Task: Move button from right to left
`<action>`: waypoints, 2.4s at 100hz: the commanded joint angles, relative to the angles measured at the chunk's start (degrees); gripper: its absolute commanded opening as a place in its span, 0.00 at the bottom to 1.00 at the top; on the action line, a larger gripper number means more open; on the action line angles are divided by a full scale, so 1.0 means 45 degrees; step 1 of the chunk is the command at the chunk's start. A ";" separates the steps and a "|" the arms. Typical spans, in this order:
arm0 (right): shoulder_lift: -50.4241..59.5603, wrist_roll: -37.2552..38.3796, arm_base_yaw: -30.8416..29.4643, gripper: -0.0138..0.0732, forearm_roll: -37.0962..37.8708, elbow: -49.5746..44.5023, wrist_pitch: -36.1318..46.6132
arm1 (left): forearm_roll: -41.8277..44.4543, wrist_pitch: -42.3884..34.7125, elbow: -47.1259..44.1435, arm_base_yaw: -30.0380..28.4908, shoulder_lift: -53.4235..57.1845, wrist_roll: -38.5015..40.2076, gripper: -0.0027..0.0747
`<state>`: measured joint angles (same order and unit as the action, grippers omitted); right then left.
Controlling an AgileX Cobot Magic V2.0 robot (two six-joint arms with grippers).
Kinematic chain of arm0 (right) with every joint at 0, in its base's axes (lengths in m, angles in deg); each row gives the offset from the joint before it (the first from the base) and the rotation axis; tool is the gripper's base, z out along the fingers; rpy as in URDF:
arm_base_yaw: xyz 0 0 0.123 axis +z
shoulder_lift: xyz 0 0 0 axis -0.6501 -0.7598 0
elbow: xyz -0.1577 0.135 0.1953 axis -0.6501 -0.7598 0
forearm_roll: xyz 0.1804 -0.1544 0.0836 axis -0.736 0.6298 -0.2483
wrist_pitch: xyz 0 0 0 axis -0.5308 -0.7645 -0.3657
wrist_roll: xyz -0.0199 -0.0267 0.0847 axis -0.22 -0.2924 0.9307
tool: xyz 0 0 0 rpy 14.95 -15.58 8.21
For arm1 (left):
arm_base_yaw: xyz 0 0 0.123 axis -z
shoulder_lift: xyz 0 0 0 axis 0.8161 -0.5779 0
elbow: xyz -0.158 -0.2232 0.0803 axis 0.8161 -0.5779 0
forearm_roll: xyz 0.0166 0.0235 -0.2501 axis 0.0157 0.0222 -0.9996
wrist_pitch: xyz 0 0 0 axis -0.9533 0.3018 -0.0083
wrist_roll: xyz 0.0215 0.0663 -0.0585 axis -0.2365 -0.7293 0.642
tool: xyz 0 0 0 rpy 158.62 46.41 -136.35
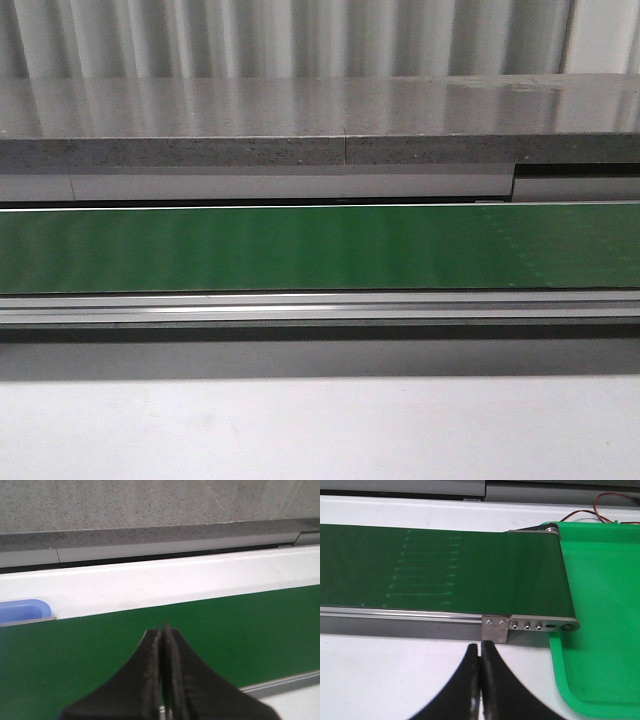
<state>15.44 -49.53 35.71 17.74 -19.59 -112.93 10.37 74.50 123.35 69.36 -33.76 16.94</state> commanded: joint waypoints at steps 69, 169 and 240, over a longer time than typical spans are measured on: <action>-0.0091 -0.0102 0.0022 0.08 -0.0044 0.0310 0.0939 | 0.1511 -0.1022 -0.3071 -0.0482 0.4337 0.0143 0.01; -0.0091 -0.0102 0.0022 0.08 -0.0044 0.0310 0.0920 | 0.1527 -0.4243 -0.8854 -0.2617 0.9904 0.1168 0.01; -0.0091 -0.0102 -0.0061 0.08 0.0477 0.0310 0.1290 | 0.1527 -0.4243 -0.8854 -0.2617 0.9904 0.1168 0.01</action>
<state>15.44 -49.53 35.71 18.59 -19.59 -112.56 17.27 59.79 84.92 57.59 8.84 21.85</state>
